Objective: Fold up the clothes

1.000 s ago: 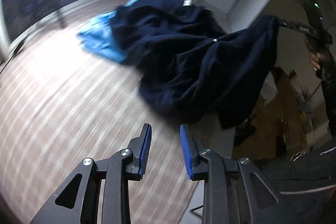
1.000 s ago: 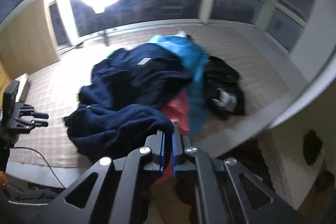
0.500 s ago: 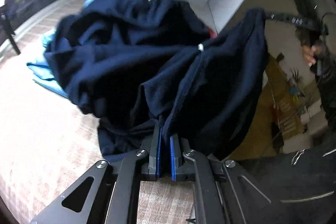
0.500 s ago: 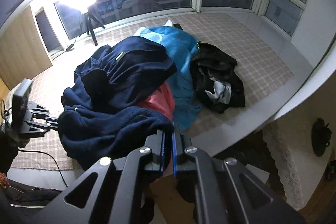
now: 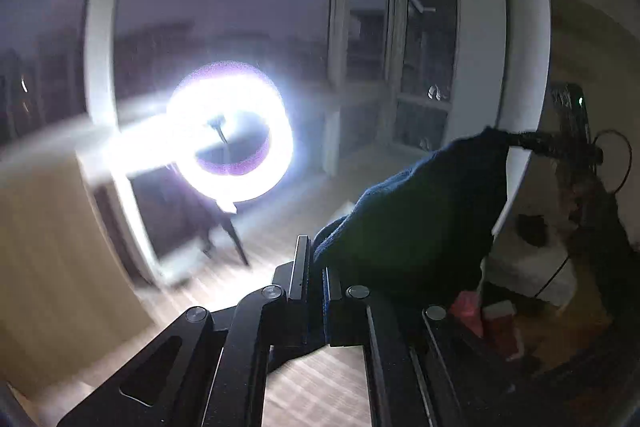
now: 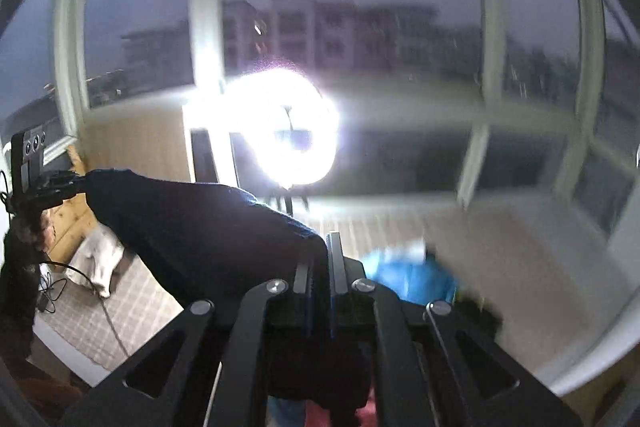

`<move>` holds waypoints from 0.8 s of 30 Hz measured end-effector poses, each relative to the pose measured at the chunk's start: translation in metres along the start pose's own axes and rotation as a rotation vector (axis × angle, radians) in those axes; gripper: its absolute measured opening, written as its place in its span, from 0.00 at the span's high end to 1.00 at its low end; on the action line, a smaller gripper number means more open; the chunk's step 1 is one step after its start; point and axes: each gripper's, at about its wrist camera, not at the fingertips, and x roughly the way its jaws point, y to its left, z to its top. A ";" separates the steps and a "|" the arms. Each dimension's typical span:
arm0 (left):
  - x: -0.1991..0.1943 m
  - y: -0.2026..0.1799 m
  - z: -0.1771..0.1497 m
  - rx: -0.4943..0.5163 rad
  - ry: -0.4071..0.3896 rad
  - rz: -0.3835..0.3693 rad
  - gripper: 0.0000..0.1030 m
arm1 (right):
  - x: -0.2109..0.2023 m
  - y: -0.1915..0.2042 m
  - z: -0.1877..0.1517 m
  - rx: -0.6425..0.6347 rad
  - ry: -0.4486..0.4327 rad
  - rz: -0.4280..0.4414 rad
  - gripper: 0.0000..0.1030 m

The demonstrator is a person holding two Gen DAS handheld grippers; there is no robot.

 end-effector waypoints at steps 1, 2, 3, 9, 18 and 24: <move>-0.007 -0.001 0.005 0.019 -0.007 0.031 0.96 | -0.008 0.006 0.012 -0.027 -0.028 0.001 0.95; -0.005 0.000 0.006 0.015 0.007 0.035 0.96 | -0.011 0.011 0.020 -0.052 -0.048 -0.007 0.95; -0.004 0.001 0.006 0.011 0.021 0.038 0.96 | -0.006 0.012 0.021 -0.066 -0.049 -0.011 0.95; 0.106 0.017 -0.071 -0.135 0.282 -0.053 0.97 | 0.101 -0.015 -0.048 -0.014 0.216 -0.025 0.95; 0.288 0.009 -0.218 -0.366 0.604 -0.091 0.98 | 0.233 -0.082 -0.187 0.130 0.564 0.091 0.90; 0.263 0.022 -0.222 -0.411 0.568 -0.017 0.98 | 0.197 -0.100 -0.176 0.039 0.461 0.169 0.38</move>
